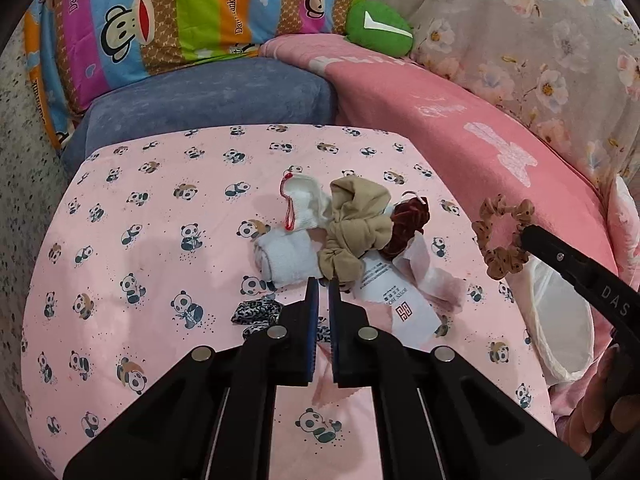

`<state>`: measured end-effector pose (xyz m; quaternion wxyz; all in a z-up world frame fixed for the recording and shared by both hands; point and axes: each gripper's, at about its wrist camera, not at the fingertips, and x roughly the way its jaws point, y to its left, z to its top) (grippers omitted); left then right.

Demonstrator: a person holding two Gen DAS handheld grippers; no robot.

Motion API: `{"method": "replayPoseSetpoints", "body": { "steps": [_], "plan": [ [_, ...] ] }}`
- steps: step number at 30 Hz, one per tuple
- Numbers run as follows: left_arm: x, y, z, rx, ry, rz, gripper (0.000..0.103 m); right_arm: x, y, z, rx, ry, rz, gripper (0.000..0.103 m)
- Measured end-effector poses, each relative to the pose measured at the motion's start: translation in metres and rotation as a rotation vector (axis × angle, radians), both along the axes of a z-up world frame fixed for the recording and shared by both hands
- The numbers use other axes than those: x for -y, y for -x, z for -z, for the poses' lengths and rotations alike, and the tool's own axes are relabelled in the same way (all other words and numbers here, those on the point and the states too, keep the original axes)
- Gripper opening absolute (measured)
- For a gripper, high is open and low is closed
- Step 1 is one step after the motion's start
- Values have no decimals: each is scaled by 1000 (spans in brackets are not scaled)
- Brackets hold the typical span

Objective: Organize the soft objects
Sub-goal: 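Lift and carry both scrunchies over the white lined bin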

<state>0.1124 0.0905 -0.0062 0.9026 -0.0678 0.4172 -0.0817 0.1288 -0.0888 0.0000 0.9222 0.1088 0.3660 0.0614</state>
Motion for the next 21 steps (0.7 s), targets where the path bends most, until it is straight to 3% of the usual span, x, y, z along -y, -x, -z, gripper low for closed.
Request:
{"method": "replayPoseSetpoints", "body": {
  "steps": [5,8,10,15,21],
  "plan": [
    [-11,-2,15,-82,-9,-46,9,11,15,-9,9,-5,15,7],
    [-20,0,30,-120,-6,-81,30,15,21,-5,-6,-15,18,7],
    [-25,-2,38,-131,-17,-104,53,16,24,0,-17,-18,19,7],
    [-32,-9,52,-165,-4,-128,78,14,23,10,-40,-25,15,7],
    [-41,-18,72,-218,43,-171,77,6,17,18,-59,-18,1,7]
  ]
}}
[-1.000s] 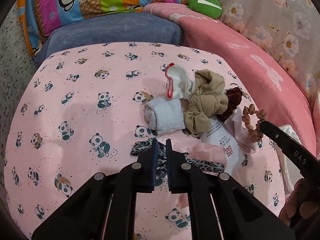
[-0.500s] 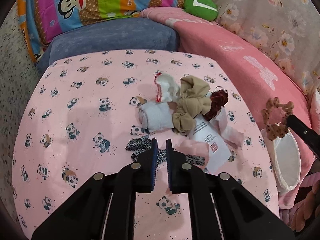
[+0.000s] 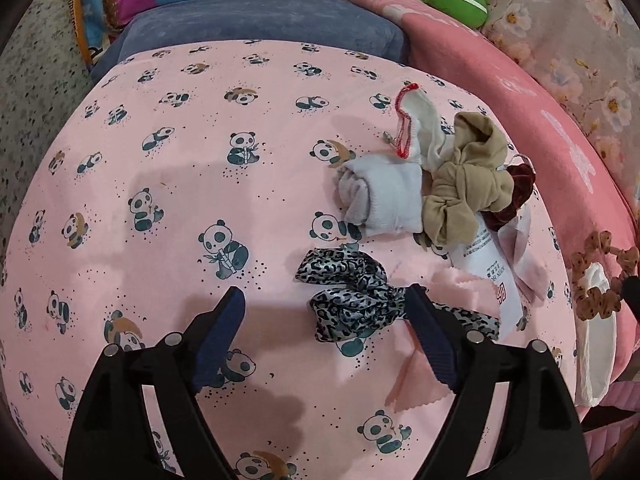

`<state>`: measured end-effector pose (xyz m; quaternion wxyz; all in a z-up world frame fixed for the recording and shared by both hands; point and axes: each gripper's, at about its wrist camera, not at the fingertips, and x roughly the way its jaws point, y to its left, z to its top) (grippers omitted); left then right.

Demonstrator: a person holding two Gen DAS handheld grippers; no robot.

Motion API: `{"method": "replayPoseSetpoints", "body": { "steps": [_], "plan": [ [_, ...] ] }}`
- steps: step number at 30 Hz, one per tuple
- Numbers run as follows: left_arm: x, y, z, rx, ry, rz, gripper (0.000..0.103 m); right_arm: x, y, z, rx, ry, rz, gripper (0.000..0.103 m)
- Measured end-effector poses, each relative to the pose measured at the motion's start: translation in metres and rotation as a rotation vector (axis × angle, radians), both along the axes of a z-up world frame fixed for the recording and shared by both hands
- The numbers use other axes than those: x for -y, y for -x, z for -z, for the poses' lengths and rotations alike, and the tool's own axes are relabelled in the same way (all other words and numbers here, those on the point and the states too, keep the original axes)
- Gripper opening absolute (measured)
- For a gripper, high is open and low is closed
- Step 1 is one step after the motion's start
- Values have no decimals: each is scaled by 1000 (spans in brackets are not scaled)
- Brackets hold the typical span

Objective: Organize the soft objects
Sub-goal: 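Lift and carry both scrunchies over the white lined bin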

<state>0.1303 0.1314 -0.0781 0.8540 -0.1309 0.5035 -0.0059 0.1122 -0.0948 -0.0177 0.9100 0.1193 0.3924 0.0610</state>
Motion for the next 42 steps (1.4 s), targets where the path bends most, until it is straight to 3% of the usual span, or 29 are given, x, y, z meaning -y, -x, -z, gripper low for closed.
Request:
{"method": "replayPoseSetpoints", "body": {
  "steps": [10,19,30,42],
  "plan": [
    [12,1,1,-3,24,63,10,-6,-3,9,-22,-7,-14,7],
    [36,18,-46,124,7,144,6,2,8,-11,34,-22,-8,7],
    [105,38,-120,320,10,324,6,43,36,-59,149,-29,56,7],
    [195,54,-147,433,1,533,6,120,70,-85,215,-27,188,7]
  ]
}}
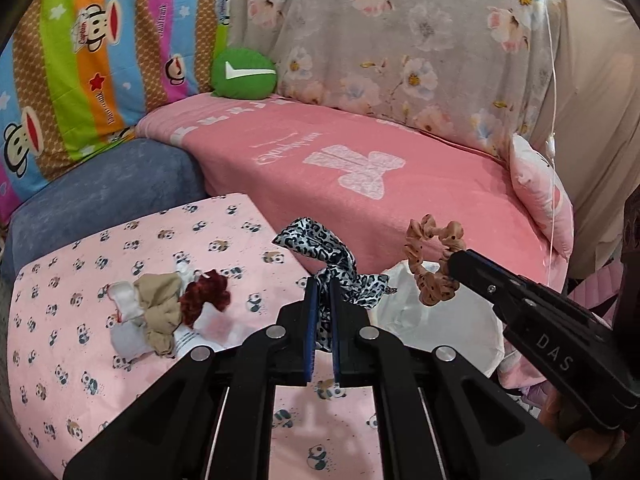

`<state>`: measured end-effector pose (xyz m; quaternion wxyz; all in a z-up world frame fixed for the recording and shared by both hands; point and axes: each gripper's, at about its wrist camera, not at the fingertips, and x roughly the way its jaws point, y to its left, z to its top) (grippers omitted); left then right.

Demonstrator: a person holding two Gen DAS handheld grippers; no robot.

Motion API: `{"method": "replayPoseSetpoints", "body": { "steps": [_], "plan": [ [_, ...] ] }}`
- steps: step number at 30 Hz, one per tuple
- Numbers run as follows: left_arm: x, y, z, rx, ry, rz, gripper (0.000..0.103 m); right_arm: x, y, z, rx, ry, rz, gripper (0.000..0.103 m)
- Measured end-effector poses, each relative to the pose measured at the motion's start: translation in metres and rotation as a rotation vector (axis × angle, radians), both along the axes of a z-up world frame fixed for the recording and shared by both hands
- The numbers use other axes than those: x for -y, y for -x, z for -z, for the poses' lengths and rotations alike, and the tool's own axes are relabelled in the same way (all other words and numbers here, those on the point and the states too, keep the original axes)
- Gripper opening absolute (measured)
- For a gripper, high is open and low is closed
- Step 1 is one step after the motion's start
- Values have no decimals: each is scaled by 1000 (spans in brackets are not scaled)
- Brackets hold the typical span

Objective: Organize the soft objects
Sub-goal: 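Lift and carry both scrunchies over the white lined bin, then open both tools to drop the scrunchies into the bin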

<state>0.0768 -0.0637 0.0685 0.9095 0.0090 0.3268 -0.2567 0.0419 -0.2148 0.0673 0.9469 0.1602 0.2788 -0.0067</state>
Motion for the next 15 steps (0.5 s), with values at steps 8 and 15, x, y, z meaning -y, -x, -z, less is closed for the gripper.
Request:
{"method": "replayPoseSetpoints", "body": {
  "steps": [8,15],
  "plan": [
    [49,7,3,12,-11,118,6,55,20,6,-3,-20,100,7],
    [82,9,11,-9,-21,188,6,87,28,20,-18,-41,156,7]
  ]
}}
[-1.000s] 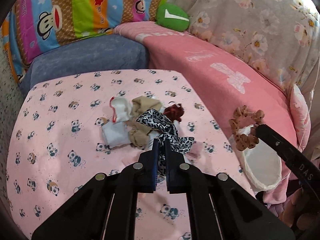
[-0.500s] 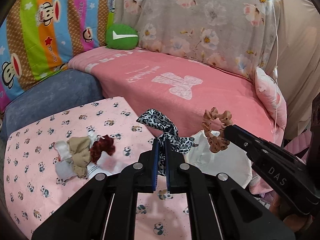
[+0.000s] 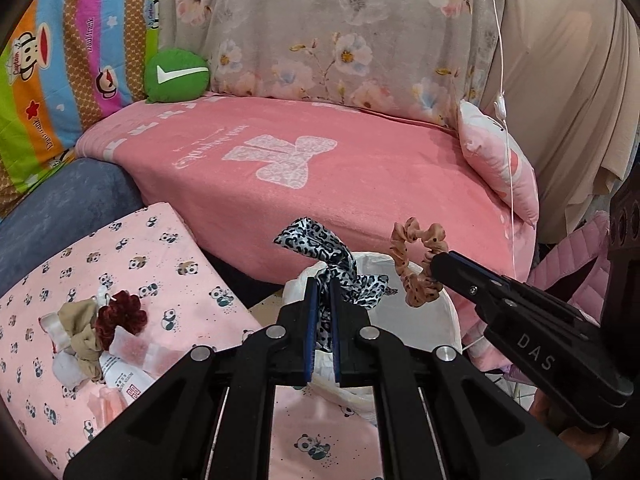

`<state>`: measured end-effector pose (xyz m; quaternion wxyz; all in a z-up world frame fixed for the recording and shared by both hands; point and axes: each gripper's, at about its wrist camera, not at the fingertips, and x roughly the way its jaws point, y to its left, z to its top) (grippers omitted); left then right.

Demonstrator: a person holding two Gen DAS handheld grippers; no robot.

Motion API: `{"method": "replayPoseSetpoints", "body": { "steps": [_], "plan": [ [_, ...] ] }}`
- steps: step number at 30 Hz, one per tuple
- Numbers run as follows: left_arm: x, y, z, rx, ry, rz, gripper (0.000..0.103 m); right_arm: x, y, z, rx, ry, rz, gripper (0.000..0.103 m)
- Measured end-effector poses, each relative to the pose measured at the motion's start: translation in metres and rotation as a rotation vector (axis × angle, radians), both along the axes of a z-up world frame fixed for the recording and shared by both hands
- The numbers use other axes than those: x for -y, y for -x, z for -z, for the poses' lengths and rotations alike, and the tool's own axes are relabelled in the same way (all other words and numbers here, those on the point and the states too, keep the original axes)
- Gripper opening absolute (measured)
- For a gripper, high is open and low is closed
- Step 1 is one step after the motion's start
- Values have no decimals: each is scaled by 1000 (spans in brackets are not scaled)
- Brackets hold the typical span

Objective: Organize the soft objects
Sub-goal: 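Open both tools to drop the scrunchies into the bin, then move both open tools back toward the remaining cloth pile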

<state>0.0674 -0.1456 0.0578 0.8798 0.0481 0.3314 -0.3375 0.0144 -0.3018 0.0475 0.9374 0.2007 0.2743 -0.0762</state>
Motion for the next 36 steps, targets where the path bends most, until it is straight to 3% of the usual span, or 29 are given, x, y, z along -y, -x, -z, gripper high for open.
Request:
{"method": "replayPoseSetpoints", "body": {
  "steps": [10,12,16,21,36],
  "plan": [
    [31,3,10,-15,-30,49,8,25,5,15,-20,-19,43,8],
    [35,3,12,-19,-44,54,10,27,7,16,-19,-22,59,15],
    [34,1,15,-22,-53,14,47,29,9,18,-19,-28,70,19],
    [31,0,14,-23,-47,-7,47,27,12,18,-19,-26,77,27],
    [-7,-4,11,-43,-14,-90,47,0,4,10,-26,1,14,28]
  ]
}}
